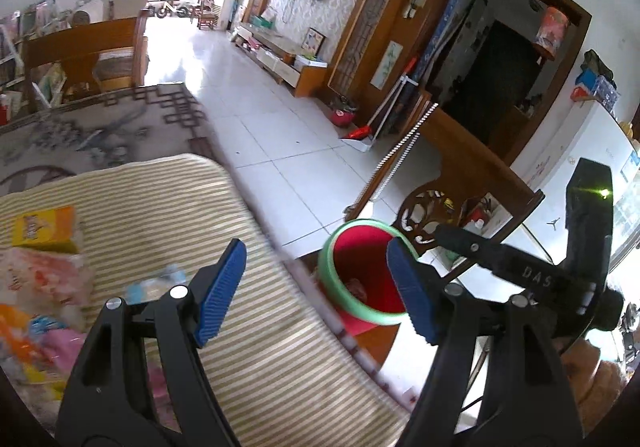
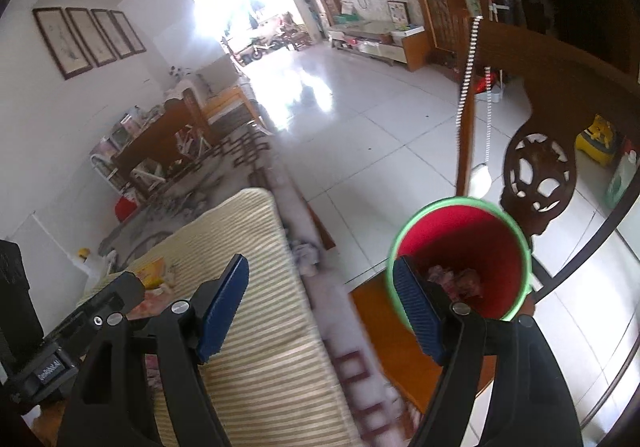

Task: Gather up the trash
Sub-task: 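Move both open tools back over the table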

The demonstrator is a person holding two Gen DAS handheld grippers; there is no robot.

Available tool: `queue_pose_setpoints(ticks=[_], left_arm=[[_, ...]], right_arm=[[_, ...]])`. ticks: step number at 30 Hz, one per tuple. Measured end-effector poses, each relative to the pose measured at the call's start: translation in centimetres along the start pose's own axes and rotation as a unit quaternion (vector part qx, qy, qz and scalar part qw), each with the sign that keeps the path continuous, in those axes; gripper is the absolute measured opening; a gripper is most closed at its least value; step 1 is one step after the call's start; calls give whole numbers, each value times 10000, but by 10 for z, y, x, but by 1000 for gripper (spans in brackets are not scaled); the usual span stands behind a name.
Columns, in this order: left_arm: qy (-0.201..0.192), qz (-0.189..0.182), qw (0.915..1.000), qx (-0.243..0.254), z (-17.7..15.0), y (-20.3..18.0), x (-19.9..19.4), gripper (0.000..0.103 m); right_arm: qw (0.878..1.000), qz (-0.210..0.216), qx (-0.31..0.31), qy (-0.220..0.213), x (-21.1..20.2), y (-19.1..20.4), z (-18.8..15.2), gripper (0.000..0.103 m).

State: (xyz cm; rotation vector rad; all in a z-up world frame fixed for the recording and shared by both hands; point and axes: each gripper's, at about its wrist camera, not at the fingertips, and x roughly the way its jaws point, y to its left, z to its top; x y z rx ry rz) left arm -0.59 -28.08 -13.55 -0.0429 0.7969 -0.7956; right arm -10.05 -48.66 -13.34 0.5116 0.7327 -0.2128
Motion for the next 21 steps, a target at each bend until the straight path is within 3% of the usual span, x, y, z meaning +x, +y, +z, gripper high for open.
queue_pose_setpoints(ticks=[10,17,21], left_arm=[[114,656,9967,-460,-47,124,-72,70],[281,1378,9864,-854,-83,210,-109,70],[329,1681,9790,-1107,-95,245,-126,70]], right_arm=[[9966,307,-496,580,29,113,-77,73],[9907,365,-914,942,55,172,-123,77],[9865,367,-1148,1109,71,195,-132,80]])
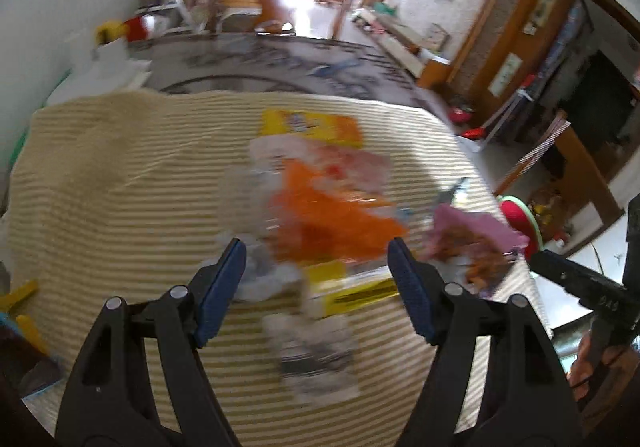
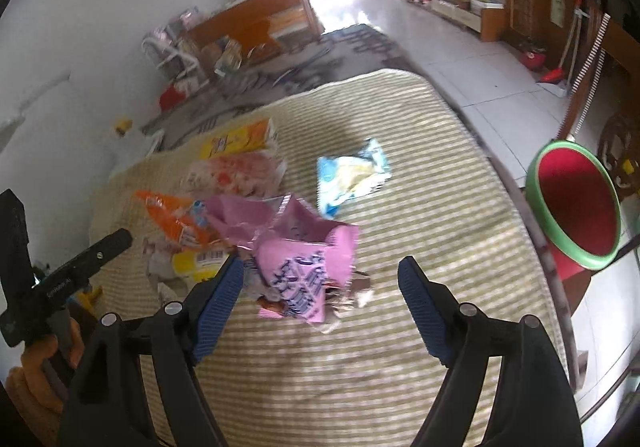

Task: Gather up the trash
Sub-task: 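Move both open tools back over the table, then grasp the pink snack bag with the right tool while the left tool grasps crumpled grey paper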

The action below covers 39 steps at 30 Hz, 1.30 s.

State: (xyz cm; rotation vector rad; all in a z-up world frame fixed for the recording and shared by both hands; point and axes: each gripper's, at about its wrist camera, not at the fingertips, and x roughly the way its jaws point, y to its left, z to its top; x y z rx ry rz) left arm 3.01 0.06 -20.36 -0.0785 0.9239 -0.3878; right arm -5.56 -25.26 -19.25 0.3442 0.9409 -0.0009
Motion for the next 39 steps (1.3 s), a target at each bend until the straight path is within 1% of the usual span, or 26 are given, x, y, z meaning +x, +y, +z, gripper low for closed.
queue_pose_setpoints(ticks=[2,5,8,9,10,11,12,13,14,15,17,19,22,25,27,28,30,32,33,34,35,36,37,39], left_arm=[[-1,131,9999,-58,-2,13,-1,70],[68,257,9995,-177,-5,33,2,70],[132,342,9991,-220,-8,44,6,70],[149,356,9990,-212,-9,46,7,70],[176,368,9990,-187,-11,49,9,70],[202,374,9989,-175,-12,51,12,70],[238,387,9988,-173,-14,53,14,70],[294,411,9986,-185,-15,56,17,70],[324,413,9984,-194,-16,58,20,70],[353,410,9983,-193,-17,59,22,70],[442,420,9981,-122,-18,60,28,70],[570,401,9976,-43,-20,58,36,70],[677,230,9974,24,-21,54,45,70],[829,99,9964,-108,-23,56,57,70],[889,7,9955,-332,-24,61,62,65],[891,0,9952,-396,-25,62,62,62],[844,7,9956,-419,-25,63,61,54],[782,1,9962,-375,-24,62,56,42],[774,3,9963,-365,-25,61,54,39],[735,15,9966,-370,-25,62,50,27],[680,57,9970,-379,-25,62,46,20],[679,6,9968,-425,-24,63,43,16],[677,-39,9966,-462,-24,64,42,2],[655,-15,9968,-460,-24,63,38,2]], right_arm=[[9996,49,-257,98,10,10,4,87],[9977,78,-595,315,29,18,7,92],[9961,-42,-695,540,48,17,7,93],[9962,-24,-661,562,51,15,6,90],[9966,34,-611,551,51,13,4,84],[9970,142,-523,548,51,10,3,63],[9972,162,-460,569,50,8,2,44],[9973,175,-422,573,49,7,2,40],[9976,195,-381,548,45,5,2,29],[9978,226,-353,509,41,4,1,24],[9984,293,-296,381,30,3,0,20],[9989,334,-237,239,20,3,-1,19],[9991,409,-112,66,6,1,-2,19],[9990,442,-52,-40,-2,2,-1,19],[9989,458,-31,-80,-6,1,0,19],[9989,459,-28,-91,-7,2,0,19],[9989,462,-25,-86,-7,2,0,19],[9989,473,-2,-54,-7,1,0,20],[9989,466,4,-42,-6,2,-1,20],[9989,465,16,-19,-5,1,-2,20],[9989,466,32,1,-4,1,-3,20],[9989,463,44,11,-4,1,-4,20],[9989,465,52,16,-3,0,-4,20],[9988,477,63,8,-4,1,-4,20]])
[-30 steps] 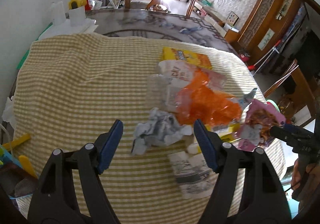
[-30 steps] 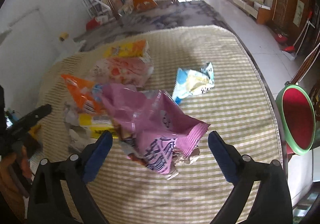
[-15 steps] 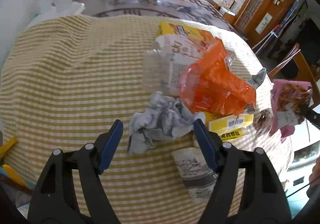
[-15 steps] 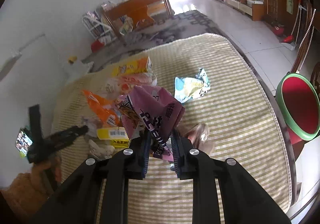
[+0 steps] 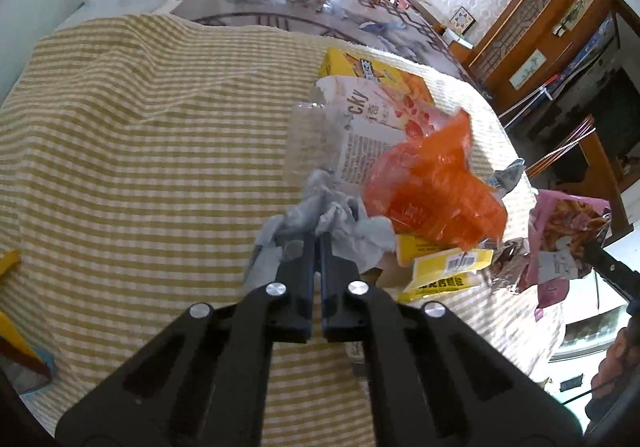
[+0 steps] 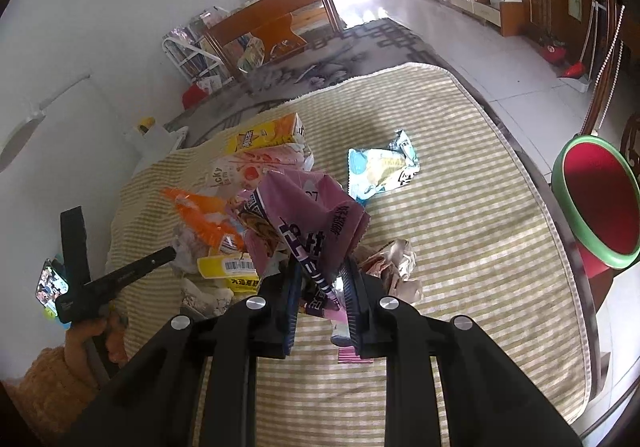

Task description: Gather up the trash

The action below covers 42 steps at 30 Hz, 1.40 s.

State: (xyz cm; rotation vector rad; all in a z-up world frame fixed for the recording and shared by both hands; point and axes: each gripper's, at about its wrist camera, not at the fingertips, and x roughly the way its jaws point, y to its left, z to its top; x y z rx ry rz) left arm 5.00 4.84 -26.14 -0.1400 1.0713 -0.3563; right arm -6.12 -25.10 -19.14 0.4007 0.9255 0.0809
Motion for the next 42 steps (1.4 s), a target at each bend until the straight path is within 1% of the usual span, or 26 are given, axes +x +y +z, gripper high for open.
queue_pose_setpoints(ticks=[4,6,9,10,11,13,14,16,19,21,22,23,24,25,27,29,35,37,39,42], left_arm=[[-49,36,9999,87,-3,-6,-8,2],[-66,55,9998,180,-4,-10,-8,4],[-71,-26,9996,283,-5,-17,-8,20],[-90,-63,9994,324,-6,-19,-8,35],[-99,-80,9993,352,-6,-21,-7,47],[-69,-61,9991,423,-5,-25,-3,55],[11,-11,9989,465,-5,-27,2,59],[123,110,9987,484,-5,-27,11,66],[198,324,9986,376,-5,-21,20,71],[257,350,9987,282,-7,-16,25,70],[209,377,9987,256,-8,-15,25,65],[176,431,9986,253,-8,-15,23,47],[140,491,9985,222,-8,-14,21,37],[102,472,9987,147,-7,-12,18,35],[-64,452,9990,8,-7,-10,8,34],[-277,478,9985,-15,-6,-12,-4,33],[-995,380,9942,113,-2,-37,-51,33],[-1155,250,9929,129,2,-47,-63,33],[-1314,110,9909,262,6,-64,-74,34],[-1364,-59,9895,474,13,-87,-79,34]], right_arm=[[10000,9,-11,-63,-2,1,-1,20],[10000,20,6,-66,-2,0,-2,20],[9999,32,77,-71,-4,-3,-4,20],[9999,33,96,-77,-5,-4,-5,21],[9999,35,119,-84,-6,-5,-5,21],[9998,32,165,-101,-8,-7,-6,21],[9998,31,184,-108,-9,-9,-7,22],[9996,37,247,-115,-10,-11,-8,23],[9994,39,313,-137,-13,-15,-11,24],[9992,26,360,-145,-15,-18,-13,24],[9992,21,375,-146,-16,-18,-14,24],[9991,16,393,-152,-17,-19,-14,24],[9990,16,405,-161,-18,-20,-15,24],[9989,21,423,-180,-19,-21,-15,24],[9988,37,438,-210,-21,-22,-14,24],[9987,54,434,-259,-23,-21,-13,24],[9982,121,442,-383,-26,-20,-7,24],[9980,133,451,-424,-28,-20,-4,24],[9977,142,463,-464,-29,-21,-3,24],[9976,147,474,-485,-31,-23,0,24]])
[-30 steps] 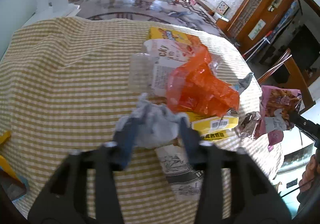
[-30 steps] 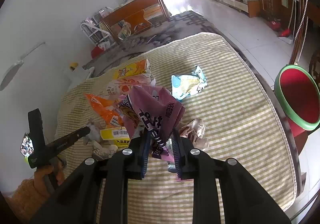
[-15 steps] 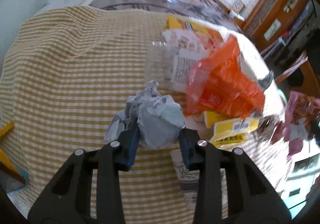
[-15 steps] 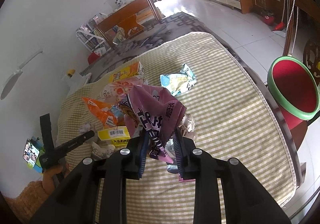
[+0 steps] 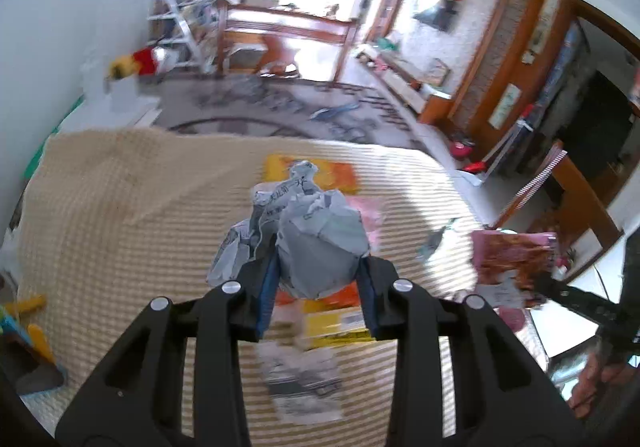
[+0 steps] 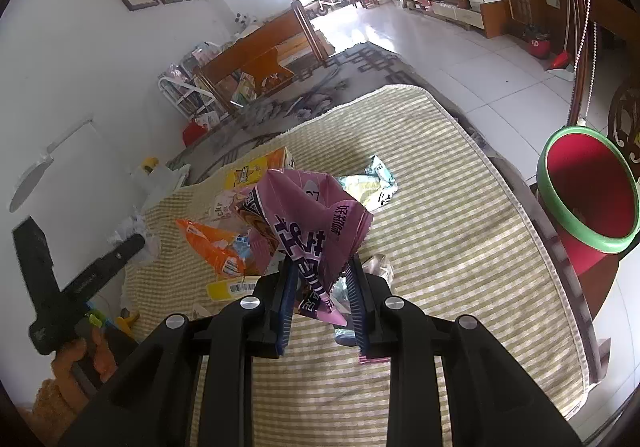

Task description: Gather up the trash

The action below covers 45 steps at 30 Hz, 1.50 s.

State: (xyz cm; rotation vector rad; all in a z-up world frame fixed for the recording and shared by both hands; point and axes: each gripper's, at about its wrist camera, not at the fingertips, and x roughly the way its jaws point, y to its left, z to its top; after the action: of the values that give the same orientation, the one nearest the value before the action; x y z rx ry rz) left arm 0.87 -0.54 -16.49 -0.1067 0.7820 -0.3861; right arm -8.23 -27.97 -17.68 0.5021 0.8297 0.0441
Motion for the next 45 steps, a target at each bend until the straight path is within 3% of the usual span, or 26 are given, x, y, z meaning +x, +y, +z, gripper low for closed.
queue_pose_setpoints(ticks=[10,23,35,45], left_arm=[[-10,-727,9963,459,20,-73,14,34],[328,-935,9934,584,21,-120,52,34],[481,-1118,9891,824,31,-193,87,34],[649,-1635,9764,1255,28,-285,117,35]], right_arm=[[9996,-74,30,-256,-22,-16,11,24],[9981,-284,295,-450,-45,-67,39,24],[9965,-331,594,-496,-58,-137,67,24],[9903,-579,1043,-711,-90,-211,79,26]])
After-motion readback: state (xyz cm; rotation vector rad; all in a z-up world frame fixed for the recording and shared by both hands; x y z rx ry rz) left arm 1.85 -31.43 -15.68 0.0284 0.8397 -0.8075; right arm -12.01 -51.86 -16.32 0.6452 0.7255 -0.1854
